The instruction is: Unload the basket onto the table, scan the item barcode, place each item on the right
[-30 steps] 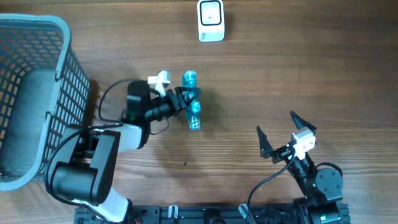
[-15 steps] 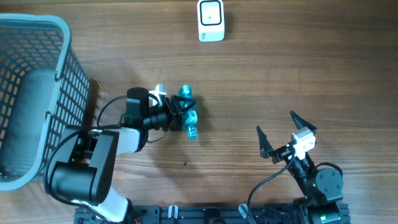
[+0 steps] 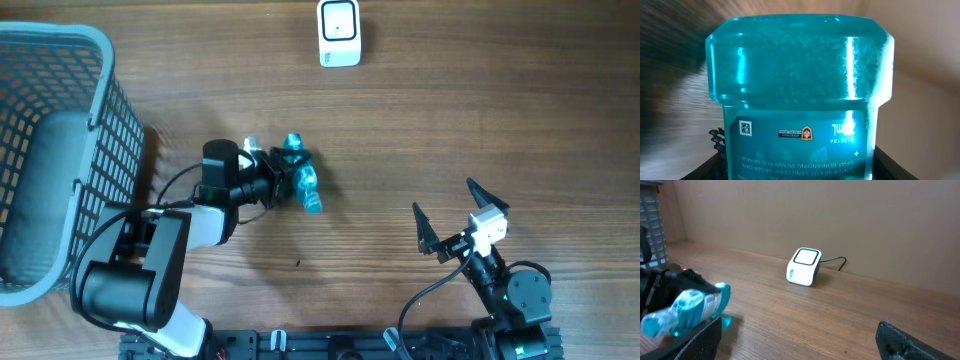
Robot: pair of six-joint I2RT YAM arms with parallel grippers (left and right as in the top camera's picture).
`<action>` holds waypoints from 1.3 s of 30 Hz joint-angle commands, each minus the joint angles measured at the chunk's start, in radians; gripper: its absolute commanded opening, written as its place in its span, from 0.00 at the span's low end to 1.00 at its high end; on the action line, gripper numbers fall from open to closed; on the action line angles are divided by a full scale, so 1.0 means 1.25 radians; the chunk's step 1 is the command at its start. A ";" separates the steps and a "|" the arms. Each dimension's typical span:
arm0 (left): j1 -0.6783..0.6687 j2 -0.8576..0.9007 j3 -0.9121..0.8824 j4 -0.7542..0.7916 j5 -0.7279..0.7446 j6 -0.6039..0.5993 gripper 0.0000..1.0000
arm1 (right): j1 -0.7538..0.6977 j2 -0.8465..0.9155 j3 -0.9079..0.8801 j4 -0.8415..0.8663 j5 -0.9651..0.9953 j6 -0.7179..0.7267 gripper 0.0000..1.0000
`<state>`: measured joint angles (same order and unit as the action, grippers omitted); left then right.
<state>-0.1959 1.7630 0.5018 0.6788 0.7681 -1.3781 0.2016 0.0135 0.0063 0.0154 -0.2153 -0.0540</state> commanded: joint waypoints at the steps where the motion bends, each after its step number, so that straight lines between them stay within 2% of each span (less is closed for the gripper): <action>1: 0.002 -0.049 0.005 0.042 -0.002 -0.274 0.04 | -0.002 -0.008 -0.001 0.002 0.008 0.002 1.00; 3: 0.002 -0.069 0.005 0.042 -0.014 -0.341 0.04 | -0.002 -0.008 -0.001 0.002 0.008 0.002 1.00; 5: 0.002 -0.092 0.005 0.040 -0.041 -0.339 0.04 | -0.002 -0.008 -0.001 0.002 0.008 0.002 1.00; 9: 0.002 -0.142 0.006 0.025 -0.066 -0.268 0.04 | -0.002 -0.008 -0.001 0.002 0.008 0.002 1.00; 11: 0.002 -0.166 0.010 -0.035 -0.069 -0.218 0.04 | -0.002 -0.008 -0.001 0.002 0.008 0.001 1.00; 17: 0.002 -0.217 0.080 -0.318 -0.071 -0.027 0.04 | -0.002 -0.008 -0.001 0.002 0.008 0.002 1.00; 20: 0.002 -0.233 0.170 -0.532 -0.103 0.095 0.04 | -0.002 -0.008 -0.001 0.002 0.008 0.002 1.00; 24: 0.002 -0.236 0.363 -0.891 -0.235 0.276 0.04 | -0.002 -0.008 -0.001 0.002 0.008 0.002 1.00; 28: 0.003 -0.234 0.548 -1.153 -0.411 0.413 0.04 | -0.002 -0.008 -0.001 0.002 0.008 0.002 1.00; 30: 0.013 -0.234 0.583 -1.190 -0.375 0.430 0.04 | -0.002 -0.008 -0.001 0.002 0.008 0.002 1.00; 34: 0.051 -0.215 0.584 -1.177 -0.185 0.430 0.04 | -0.002 -0.008 -0.001 0.002 0.008 0.002 1.00; 39: 0.064 -0.173 0.584 -1.275 -0.174 0.459 0.04 | -0.002 -0.008 -0.001 0.002 0.008 0.001 1.00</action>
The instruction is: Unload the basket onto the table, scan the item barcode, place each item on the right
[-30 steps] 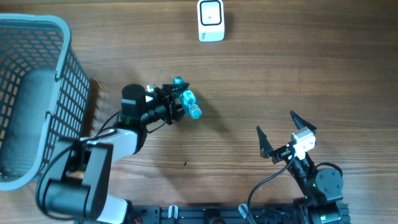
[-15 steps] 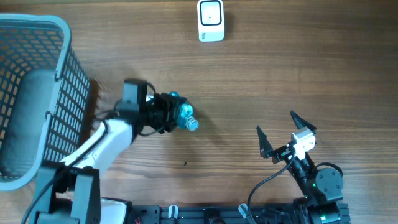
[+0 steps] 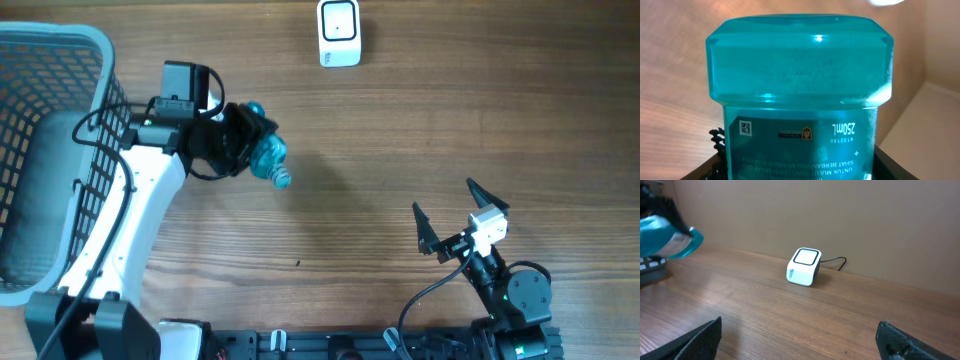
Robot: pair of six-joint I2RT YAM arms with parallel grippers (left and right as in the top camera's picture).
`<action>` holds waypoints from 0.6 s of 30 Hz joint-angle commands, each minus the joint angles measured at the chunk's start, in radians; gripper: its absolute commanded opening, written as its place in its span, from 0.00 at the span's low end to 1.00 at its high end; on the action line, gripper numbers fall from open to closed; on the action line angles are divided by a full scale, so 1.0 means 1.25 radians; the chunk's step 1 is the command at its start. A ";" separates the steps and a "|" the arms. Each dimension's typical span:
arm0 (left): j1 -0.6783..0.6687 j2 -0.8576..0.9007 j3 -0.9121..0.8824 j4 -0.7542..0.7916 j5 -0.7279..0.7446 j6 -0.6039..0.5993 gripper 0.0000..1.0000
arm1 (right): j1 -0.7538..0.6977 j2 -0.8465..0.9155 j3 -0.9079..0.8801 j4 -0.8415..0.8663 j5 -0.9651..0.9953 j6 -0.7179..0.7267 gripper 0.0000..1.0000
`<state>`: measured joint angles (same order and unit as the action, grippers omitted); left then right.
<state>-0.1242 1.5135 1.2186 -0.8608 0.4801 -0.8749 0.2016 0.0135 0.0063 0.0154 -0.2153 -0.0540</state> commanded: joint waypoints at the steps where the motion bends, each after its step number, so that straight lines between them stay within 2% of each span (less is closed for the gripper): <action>1: 0.007 0.033 0.011 -0.066 0.055 0.070 0.04 | -0.002 -0.008 -0.001 0.002 0.008 0.002 1.00; 5: 0.007 0.052 0.025 -0.180 0.054 0.140 0.04 | -0.002 -0.008 -0.001 0.002 0.008 0.002 1.00; 9: 0.003 0.069 0.073 -0.324 -0.027 0.197 0.04 | -0.002 -0.008 -0.001 0.002 0.008 0.002 1.00; 10: 0.001 0.081 0.107 -0.395 -0.069 0.223 0.04 | -0.002 -0.008 -0.001 0.002 0.008 0.002 1.00; 14: 0.002 0.109 0.151 -0.482 -0.120 0.258 0.04 | -0.002 -0.008 -0.001 0.002 0.008 0.002 1.00; 18: 0.002 0.170 0.152 -0.518 -0.064 0.336 0.04 | -0.002 -0.008 -0.001 0.002 0.008 0.002 1.00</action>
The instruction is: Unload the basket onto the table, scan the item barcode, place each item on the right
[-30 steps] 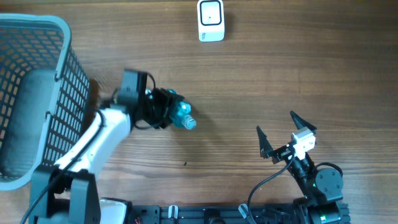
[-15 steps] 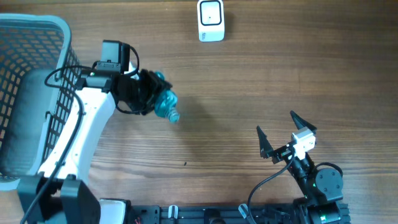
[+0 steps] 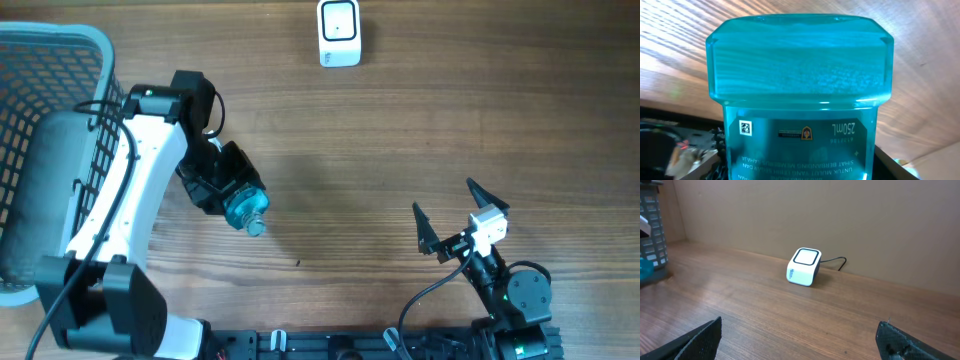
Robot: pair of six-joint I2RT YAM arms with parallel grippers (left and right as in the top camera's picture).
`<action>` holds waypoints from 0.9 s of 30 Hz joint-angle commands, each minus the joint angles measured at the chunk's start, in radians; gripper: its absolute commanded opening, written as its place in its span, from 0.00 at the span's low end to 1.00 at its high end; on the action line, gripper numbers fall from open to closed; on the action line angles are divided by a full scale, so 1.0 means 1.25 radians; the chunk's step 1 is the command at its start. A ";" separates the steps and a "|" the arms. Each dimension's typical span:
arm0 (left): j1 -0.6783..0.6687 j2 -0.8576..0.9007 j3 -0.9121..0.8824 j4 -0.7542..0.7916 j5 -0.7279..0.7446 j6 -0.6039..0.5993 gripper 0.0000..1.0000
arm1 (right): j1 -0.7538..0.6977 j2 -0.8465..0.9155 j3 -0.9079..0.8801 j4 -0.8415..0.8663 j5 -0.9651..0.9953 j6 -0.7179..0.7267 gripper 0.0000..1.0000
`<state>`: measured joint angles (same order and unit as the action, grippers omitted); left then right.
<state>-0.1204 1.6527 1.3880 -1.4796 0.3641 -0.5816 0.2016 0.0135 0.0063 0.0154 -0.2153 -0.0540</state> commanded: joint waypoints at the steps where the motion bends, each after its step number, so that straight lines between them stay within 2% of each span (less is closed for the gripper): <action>1: -0.002 0.080 0.016 -0.023 0.082 0.134 0.04 | -0.002 -0.008 -0.001 0.002 0.008 0.002 1.00; 4: -0.004 0.140 0.016 -0.014 0.186 0.187 0.04 | -0.002 -0.008 -0.001 0.002 0.008 0.002 1.00; 20: -0.047 0.274 0.016 -0.050 0.039 0.191 0.04 | -0.002 -0.008 -0.001 0.002 0.008 0.002 1.00; 27: -0.046 0.319 0.016 -0.063 0.093 0.275 0.04 | -0.002 -0.008 -0.001 0.002 0.008 0.002 1.00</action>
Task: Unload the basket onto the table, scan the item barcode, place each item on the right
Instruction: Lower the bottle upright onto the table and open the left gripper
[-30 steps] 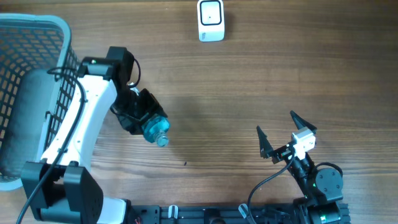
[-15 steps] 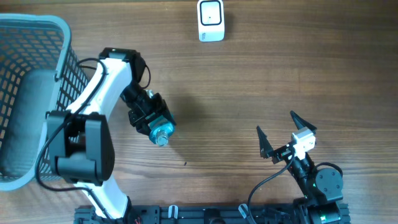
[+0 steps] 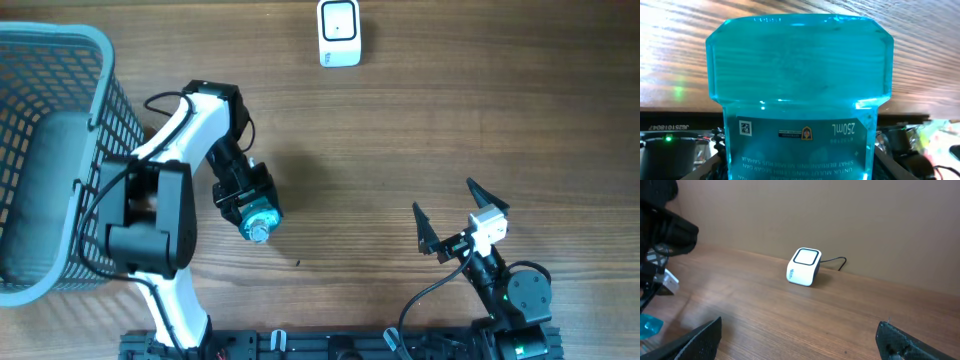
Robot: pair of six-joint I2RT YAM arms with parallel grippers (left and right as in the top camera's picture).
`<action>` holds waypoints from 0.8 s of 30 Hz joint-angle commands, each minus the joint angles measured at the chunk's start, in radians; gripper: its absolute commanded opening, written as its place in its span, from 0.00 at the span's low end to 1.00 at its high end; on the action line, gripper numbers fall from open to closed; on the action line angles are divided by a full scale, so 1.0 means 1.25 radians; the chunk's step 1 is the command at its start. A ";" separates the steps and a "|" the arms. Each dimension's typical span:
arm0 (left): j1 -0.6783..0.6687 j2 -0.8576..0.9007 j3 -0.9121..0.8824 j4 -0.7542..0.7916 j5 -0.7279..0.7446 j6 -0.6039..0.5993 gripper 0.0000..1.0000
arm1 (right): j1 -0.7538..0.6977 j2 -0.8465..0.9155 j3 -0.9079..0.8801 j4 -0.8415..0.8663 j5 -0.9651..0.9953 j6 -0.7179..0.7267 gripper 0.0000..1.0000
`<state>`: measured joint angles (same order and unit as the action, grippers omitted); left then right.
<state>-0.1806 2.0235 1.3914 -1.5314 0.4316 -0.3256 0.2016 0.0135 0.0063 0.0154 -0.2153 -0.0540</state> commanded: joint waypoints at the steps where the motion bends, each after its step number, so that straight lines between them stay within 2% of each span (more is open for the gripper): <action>1: 0.002 0.027 0.014 -0.022 0.039 0.070 0.04 | -0.002 -0.008 -0.001 0.002 0.008 0.002 1.00; 24: 0.024 0.081 0.014 -0.048 0.024 0.093 0.04 | -0.002 -0.008 -0.001 0.002 0.008 0.002 1.00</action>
<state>-0.1688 2.1151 1.3914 -1.5677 0.4435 -0.2283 0.2016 0.0135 0.0063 0.0154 -0.2153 -0.0540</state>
